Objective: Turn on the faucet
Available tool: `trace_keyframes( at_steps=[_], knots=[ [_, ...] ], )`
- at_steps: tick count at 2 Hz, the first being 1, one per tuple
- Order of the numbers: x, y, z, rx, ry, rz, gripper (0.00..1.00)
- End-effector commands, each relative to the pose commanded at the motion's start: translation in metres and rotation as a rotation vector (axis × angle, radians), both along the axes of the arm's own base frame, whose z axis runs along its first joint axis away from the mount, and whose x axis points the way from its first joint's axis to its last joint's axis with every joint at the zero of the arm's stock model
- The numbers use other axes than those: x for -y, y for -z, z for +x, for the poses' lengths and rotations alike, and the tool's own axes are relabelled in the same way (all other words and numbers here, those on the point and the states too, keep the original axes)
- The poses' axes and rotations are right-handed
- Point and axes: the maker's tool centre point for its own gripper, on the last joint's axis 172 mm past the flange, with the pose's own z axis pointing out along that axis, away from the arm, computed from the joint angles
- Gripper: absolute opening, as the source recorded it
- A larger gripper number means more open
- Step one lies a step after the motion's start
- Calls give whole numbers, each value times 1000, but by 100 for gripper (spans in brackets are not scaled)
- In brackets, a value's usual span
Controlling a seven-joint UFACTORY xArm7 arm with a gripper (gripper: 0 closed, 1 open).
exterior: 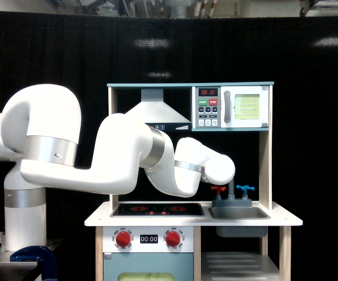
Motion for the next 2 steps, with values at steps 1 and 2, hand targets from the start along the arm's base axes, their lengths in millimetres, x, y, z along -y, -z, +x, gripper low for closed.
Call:
trace_keyframes(
  at_steps=[1, 2],
  knots=[
    [8, -1, 9, 0, 0, 0, 100],
    [23, 0, 22, 0, 0, 0, 100]
  ],
)
